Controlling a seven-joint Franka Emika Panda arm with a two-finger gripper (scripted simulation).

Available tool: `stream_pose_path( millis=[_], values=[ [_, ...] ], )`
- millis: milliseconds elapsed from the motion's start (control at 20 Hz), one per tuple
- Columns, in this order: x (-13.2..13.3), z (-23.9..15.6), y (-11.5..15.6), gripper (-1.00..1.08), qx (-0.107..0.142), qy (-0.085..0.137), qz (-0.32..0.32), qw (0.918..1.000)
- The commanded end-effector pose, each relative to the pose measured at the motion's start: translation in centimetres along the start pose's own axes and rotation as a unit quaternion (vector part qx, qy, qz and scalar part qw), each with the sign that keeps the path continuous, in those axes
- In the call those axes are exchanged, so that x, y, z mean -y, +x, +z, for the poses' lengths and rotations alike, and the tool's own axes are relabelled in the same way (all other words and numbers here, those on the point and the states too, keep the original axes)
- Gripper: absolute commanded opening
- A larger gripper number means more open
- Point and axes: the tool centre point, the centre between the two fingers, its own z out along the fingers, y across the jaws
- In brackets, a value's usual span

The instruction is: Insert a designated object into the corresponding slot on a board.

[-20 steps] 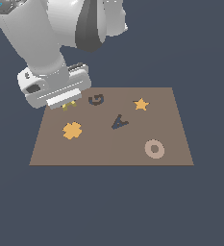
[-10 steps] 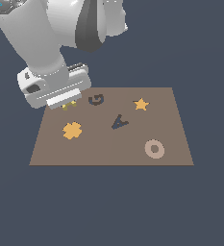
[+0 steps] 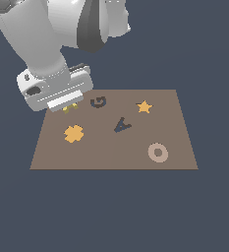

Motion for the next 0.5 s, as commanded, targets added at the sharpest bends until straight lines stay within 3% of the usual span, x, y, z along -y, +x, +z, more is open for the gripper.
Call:
stream_pose_path(
  millis=[0,450],
  values=[
    [-0.1,0.0,0.2,-1.0,0.0,0.0,-0.01,1.0],
    [-0.5,-0.1,2.5,-1.0,0.0,0.0,-0.096,0.9953]
  ],
)
